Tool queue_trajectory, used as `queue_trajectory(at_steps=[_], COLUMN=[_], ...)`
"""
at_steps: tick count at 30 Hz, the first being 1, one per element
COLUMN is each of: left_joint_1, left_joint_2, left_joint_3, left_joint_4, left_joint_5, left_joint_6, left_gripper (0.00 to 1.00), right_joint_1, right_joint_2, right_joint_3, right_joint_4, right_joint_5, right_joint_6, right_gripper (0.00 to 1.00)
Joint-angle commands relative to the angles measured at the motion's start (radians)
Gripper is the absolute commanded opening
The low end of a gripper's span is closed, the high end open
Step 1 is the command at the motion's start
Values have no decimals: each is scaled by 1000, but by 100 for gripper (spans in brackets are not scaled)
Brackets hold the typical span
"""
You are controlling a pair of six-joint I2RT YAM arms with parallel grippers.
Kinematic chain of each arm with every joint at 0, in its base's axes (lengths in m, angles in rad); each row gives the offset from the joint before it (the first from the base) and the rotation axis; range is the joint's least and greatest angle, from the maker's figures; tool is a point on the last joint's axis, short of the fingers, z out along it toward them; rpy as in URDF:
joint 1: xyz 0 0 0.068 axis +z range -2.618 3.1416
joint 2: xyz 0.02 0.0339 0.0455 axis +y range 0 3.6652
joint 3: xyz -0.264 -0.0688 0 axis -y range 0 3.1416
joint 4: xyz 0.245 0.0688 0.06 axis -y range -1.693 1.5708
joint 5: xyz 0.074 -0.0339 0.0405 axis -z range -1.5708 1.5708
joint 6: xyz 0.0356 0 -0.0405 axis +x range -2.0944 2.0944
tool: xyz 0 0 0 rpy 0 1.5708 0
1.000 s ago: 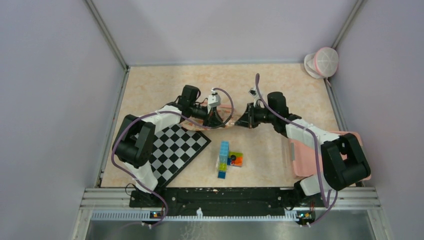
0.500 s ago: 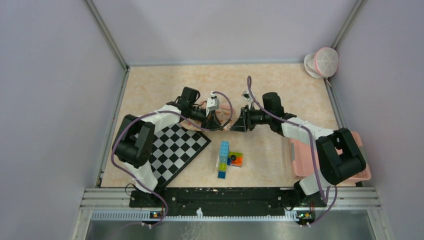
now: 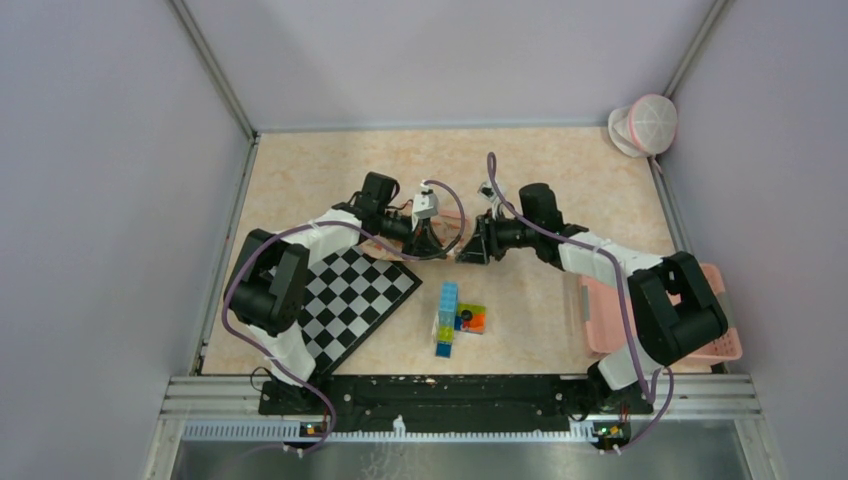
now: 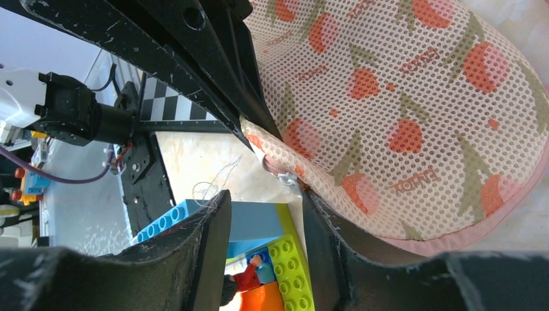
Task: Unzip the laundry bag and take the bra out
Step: Unzip the laundry bag at the center of the board.
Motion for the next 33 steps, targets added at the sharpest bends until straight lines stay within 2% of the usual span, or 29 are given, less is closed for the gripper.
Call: queue_trajectory(at_steps=[1, 9, 14, 19, 22, 25, 28, 33], left_joint_1=[-1, -2, -2, -1, -1, -1, -1, 1], left_joint_2=[-46, -34, -34, -35, -32, -27, -25, -30], left_joint_3=[37, 52, 55, 61, 69, 81, 84, 74], left_joint_4=[17, -7, -34, -55, -77, -97, -102, -89], left_joint_5=[80, 96, 107, 130, 146, 154, 142, 110], left_joint_6=[-14, 0, 28, 42, 59, 71, 75, 65], left_gripper=[0, 0, 0, 0, 0, 0, 0, 0], right_joint_1=[6, 9, 9, 9, 9, 8, 8, 7], right_joint_2=[16, 36, 46, 44, 38, 33, 25, -3], right_joint_3=[24, 16, 23, 2, -7, -6, -8, -17], right_joint_4=[51, 133, 105, 113, 138, 153, 146, 106], right_joint_5=[55, 137, 189, 151, 109, 97, 107, 148], right_joint_6=[-17, 57, 54, 39, 28, 22, 15, 5], right_gripper=[45, 45, 40, 39, 34, 14, 0, 0])
